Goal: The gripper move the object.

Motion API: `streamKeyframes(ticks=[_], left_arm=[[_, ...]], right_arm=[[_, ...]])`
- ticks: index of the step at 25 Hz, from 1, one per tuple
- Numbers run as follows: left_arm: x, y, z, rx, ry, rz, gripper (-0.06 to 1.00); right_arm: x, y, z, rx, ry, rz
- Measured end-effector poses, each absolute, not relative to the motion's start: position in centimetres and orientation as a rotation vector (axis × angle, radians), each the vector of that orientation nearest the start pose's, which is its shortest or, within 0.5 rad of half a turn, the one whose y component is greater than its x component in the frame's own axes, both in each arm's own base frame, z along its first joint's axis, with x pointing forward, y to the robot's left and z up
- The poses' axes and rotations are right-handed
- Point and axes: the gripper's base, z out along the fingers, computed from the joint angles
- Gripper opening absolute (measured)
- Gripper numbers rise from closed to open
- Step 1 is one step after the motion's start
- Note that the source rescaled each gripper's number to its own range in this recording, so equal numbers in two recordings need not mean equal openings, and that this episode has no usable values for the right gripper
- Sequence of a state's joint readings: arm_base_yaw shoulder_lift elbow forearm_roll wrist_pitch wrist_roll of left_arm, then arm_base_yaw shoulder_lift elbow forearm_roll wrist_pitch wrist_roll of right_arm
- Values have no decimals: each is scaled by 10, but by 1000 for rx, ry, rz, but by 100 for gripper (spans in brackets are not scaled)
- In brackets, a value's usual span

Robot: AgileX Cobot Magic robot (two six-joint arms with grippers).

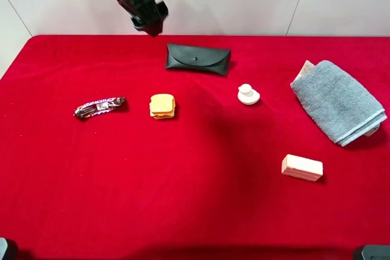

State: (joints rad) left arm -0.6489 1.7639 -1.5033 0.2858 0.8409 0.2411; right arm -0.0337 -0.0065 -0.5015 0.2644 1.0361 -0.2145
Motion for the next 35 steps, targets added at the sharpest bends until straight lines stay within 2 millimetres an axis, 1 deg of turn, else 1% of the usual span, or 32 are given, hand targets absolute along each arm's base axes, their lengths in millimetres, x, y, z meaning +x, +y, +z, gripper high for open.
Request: streamKeyframes(ticks=[4, 7, 9, 12, 14, 18, 20, 23, 32, 35], left_arm=[[310, -209, 317, 1187, 2261, 191, 75], [299, -200, 329, 1152, 2308, 196, 75], [292, -194, 335, 1142, 2350, 199, 75], [282, -189, 339, 1133, 2424, 174, 75], [276, -188, 337, 1138, 2470, 150, 75], [265, -183, 324, 1152, 2525, 118, 75], [254, -175, 316, 1165, 2556, 121, 75], [235, -162, 310, 1148, 2588, 113, 75], [176, -117, 300, 899, 2651, 52, 75], [157, -103, 291, 808, 2677, 32, 75]], right_arm=[[-6, 21, 282, -189, 1979, 155], [-6, 21, 282, -189, 1979, 155], [-6, 21, 282, -189, 1979, 155], [-6, 21, 282, -189, 1979, 155], [-6, 21, 282, -189, 1979, 155], [-6, 21, 282, -189, 1979, 155], [-6, 21, 282, -189, 1979, 155], [-6, 21, 282, -189, 1979, 155], [-6, 21, 282, -189, 1979, 155], [-6, 21, 282, -189, 1979, 155]])
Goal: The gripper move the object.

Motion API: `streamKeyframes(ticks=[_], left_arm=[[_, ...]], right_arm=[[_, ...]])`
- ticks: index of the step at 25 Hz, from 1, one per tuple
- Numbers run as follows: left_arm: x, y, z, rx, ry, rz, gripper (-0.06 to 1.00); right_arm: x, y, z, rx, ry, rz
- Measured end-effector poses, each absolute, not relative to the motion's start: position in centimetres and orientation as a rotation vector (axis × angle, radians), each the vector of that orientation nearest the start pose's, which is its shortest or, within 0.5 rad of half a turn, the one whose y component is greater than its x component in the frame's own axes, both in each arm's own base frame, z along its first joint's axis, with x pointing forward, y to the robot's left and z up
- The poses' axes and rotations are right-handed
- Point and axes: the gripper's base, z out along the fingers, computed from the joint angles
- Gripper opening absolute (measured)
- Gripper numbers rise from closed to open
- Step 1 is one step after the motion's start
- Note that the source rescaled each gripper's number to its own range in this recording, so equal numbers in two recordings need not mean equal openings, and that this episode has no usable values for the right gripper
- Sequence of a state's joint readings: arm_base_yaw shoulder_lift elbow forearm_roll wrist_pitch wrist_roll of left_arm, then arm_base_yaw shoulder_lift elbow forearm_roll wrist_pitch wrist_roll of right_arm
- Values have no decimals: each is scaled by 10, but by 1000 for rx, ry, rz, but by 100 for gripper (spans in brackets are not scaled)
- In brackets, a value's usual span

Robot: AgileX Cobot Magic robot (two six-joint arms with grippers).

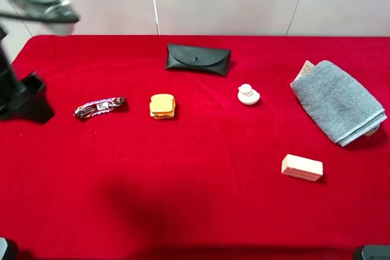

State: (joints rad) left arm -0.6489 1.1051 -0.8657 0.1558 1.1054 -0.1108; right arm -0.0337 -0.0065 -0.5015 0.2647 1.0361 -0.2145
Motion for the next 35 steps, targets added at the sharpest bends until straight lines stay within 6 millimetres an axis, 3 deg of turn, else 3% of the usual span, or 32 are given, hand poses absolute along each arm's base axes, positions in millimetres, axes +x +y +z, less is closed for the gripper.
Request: streamKeyframes(ticks=[7, 13, 17, 22, 28, 35], left_arm=[[122, -78, 266, 611, 2661, -52, 75], [102, -65, 251, 547, 2658, -102, 75], [95, -59, 253, 534, 2642, -121, 75], [87, -52, 255, 646, 2629, -65, 75], [83, -47, 241, 708, 2658, -17, 75], [83, -48, 240, 710, 2651, -21, 74]], right_arm=[[-6, 21, 282, -189, 1979, 155], [-6, 21, 282, -189, 1979, 155], [-6, 21, 282, -189, 1979, 155], [-6, 21, 282, -189, 1979, 155], [-6, 21, 282, -189, 1979, 156], [-6, 21, 282, -189, 1979, 156]])
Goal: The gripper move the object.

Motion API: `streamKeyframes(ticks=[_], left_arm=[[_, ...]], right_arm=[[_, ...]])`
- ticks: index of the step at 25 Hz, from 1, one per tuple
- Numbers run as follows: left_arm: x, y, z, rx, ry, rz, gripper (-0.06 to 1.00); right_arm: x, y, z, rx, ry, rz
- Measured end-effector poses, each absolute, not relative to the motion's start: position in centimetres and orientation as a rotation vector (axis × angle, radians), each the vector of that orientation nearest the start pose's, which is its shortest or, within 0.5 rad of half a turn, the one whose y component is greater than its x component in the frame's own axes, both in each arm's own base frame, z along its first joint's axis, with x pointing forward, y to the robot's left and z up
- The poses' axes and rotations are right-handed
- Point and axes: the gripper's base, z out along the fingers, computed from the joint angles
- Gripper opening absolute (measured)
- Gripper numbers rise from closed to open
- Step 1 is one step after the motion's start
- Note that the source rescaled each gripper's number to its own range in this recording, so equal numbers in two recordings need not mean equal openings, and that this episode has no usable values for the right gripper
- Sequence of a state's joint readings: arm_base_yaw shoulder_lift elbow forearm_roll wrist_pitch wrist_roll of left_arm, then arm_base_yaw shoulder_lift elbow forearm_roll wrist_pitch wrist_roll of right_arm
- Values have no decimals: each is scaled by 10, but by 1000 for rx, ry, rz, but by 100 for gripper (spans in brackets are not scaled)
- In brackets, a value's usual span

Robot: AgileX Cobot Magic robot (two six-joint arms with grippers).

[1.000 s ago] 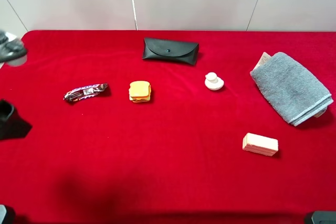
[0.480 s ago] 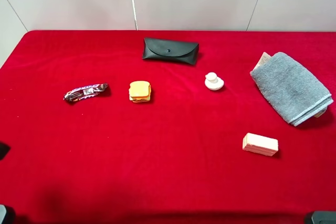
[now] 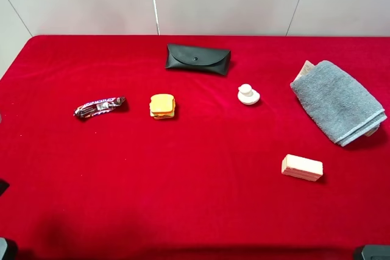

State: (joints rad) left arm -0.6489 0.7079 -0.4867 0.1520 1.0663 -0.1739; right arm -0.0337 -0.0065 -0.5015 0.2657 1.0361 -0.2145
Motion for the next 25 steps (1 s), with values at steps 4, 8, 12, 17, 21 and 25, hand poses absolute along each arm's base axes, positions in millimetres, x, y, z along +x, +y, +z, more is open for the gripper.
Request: streamKeyframes(ticks=[4, 8, 12, 17, 21, 25], left_arm=[[83, -48, 240, 711, 2650, -21, 74], [85, -45, 240, 675, 2660, -12, 74], [86, -40, 240, 628, 2689, -41, 74], [90, -32, 239, 500, 2724, -53, 74], [90, -25, 240, 402, 2724, -40, 73], [76, -18, 251, 355, 2607, -54, 73]], right_arm=[[-6, 21, 282, -189, 1979, 156], [-6, 21, 282, -189, 1979, 156], [-6, 21, 282, -189, 1979, 156], [-6, 21, 282, -189, 1979, 156], [-6, 21, 282, -189, 1979, 156], [-6, 21, 282, -189, 1979, 156]])
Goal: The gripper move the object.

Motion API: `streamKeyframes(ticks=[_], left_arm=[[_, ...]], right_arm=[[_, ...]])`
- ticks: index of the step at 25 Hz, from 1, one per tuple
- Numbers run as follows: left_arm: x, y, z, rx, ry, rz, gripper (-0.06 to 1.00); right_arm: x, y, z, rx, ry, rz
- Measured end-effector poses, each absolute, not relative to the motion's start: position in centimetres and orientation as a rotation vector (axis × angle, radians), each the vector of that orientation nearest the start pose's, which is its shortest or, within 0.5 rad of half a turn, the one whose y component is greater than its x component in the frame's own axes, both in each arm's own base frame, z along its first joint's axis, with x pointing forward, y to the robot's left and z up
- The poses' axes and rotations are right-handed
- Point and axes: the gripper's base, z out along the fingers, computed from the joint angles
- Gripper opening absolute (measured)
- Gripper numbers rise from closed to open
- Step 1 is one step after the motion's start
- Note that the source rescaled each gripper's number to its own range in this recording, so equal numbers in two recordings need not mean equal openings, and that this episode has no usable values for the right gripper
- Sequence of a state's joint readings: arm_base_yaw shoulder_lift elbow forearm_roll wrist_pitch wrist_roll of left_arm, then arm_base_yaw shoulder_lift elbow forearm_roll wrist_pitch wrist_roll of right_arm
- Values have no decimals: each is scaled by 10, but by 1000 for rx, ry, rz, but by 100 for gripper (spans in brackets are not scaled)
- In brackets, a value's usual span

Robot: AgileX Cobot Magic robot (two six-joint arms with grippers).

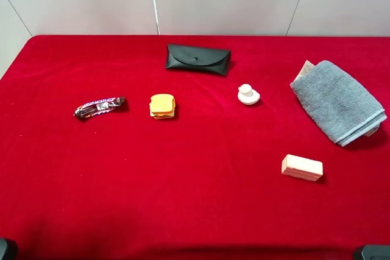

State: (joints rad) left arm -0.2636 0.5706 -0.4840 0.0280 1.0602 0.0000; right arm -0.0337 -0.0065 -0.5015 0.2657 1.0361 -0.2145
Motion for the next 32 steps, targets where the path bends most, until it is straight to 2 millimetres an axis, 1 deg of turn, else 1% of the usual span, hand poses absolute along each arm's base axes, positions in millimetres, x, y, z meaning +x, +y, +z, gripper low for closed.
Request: streamKeyframes(ticks=[6, 11, 15, 23, 32], left_arm=[[43, -8, 266, 293, 2360, -81, 73], [26, -3, 270, 217, 2247, -67, 72], [17, 0, 271, 177, 2185, -56, 72], [-2, 3, 272, 160, 2057, -63, 72], [-3, 3, 272, 159, 2052, -63, 72]], right_arm=[[-6, 21, 282, -189, 1979, 156], [-6, 21, 282, -189, 1979, 156], [-6, 21, 282, -189, 1979, 156], [-6, 21, 282, -189, 1979, 156], [-6, 21, 282, -189, 1979, 157]])
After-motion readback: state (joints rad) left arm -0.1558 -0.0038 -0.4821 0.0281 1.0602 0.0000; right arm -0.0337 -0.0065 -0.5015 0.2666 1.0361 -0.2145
